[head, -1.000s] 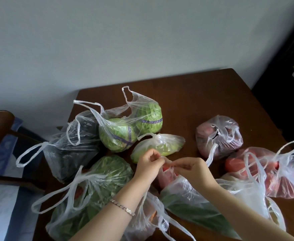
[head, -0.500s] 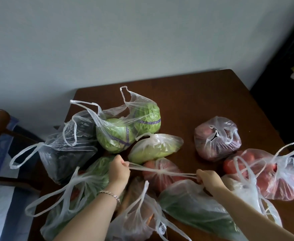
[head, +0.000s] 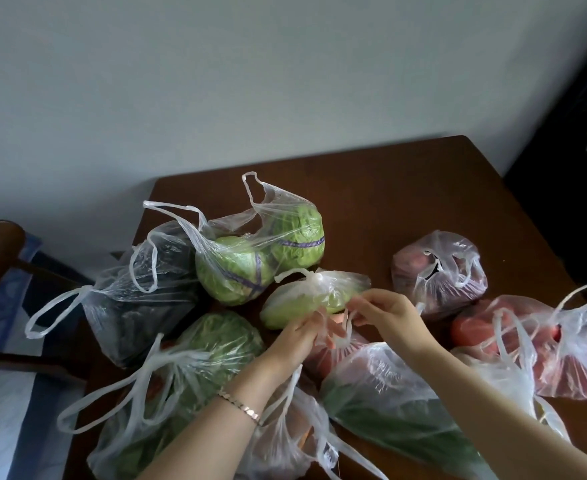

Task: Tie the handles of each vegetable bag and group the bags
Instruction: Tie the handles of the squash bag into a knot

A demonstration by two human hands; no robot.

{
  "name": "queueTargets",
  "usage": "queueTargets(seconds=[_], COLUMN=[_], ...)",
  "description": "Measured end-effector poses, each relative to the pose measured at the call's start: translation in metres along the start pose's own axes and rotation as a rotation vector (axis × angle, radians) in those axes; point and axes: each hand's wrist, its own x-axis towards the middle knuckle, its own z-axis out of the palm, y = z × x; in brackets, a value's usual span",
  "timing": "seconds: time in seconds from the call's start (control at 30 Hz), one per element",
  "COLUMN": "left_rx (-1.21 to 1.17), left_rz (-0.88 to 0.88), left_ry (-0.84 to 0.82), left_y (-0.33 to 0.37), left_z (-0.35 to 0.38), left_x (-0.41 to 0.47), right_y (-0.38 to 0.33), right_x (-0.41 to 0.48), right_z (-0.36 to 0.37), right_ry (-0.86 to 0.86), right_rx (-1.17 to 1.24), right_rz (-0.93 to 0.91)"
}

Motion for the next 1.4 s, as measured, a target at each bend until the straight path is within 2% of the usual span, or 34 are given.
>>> queueTargets(seconds=[0.07, 0.17, 0.2, 0.27, 0.33, 0.37, 0.47, 0.53, 0.63, 0.7, 0.83, 0.97, 1.0, 1.07, 1.13, 1.23, 1.3, 1.4], left_rx=[0.008, 0.007, -0.011, -0.028, -0.085, -0.088, -0.182, -0.295, -0.138, -0.024, -0.086, -0.189, -0.146, 0.102, 0.418, 0.75, 0.842, 0.78], left_rz=[-0.008, -0.066, -0.066, -0.072, -0.095, -0.105, -0.141, -0.163, -0.013, 0.044, 0.047, -0.023, -0.025, 0.022, 0.101, 0.278, 0.336, 0.343], left_ry=[-0.017, 0.058, 0.047, 0.038, 0.051, 0.038, 0.044, 0.126, 0.251, 0.271, 0.105, 0.025, 0.012, -0.016, -0.017, 0.0, 0.031, 0.073], left_y=[-0.003, -0.007, -0.009, -0.011, -0.008, -0.006, -0.003, -0.003, -0.005, -0.004, 0.002, 0.017, 0.02, 0.019, 0.009, -0.012, -0.023, -0.028], left_z=[0.0, -0.003, -0.004, -0.006, -0.004, -0.001, 0.002, -0.002, -0.008, -0.006, -0.002, 0.008, 0.009, 0.008, 0.004, 0.009, 0.01, 0.007], left_x=[0.001, 0.003, 0.004, 0.004, 0.005, 0.005, 0.005, 0.005, 0.004, 0.004, 0.012, 0.019, 0.019, 0.019, 0.015, 0.009, 0.008, 0.012], right_y=[0.005, 0.02, 0.028, 0.047, 0.062, 0.066, 0.066, 0.065, 0.061, 0.06, 0.052, 0.057, 0.06, 0.062, 0.061, 0.062, 0.063, 0.063], right_x=[0.005, 0.008, 0.008, 0.004, 0.002, 0.003, 0.006, 0.009, 0.012, 0.015, 0.015, 0.011, 0.011, 0.01, 0.008, 0.009, 0.008, 0.006], right_z=[0.003, 0.007, 0.007, 0.01, 0.016, 0.02, 0.029, 0.031, 0.033, 0.035, 0.04, 0.035, 0.032, 0.03, 0.028, 0.024, 0.021, 0.021], right_ry=[0.03, 0.084, 0.092, 0.026, -0.079, -0.103, -0.095, -0.011, 0.071, 0.038, -0.171, -0.195, -0.183, -0.173, -0.165, -0.132, -0.075, 0.001], right_rx=[0.152, 0.359, 0.312, -0.01, -0.308, -0.355, -0.283, -0.115, 0.055, -0.073, -0.482, -0.542, -0.519, -0.375, -0.199, -0.048, 0.026, 0.099], right_rz=[0.068, 0.131, 0.138, 0.129, 0.054, 0.013, -0.029, 0.062, 0.192, 0.186, -0.001, -0.049, -0.025, 0.059, 0.168, 0.226, 0.235, 0.223])
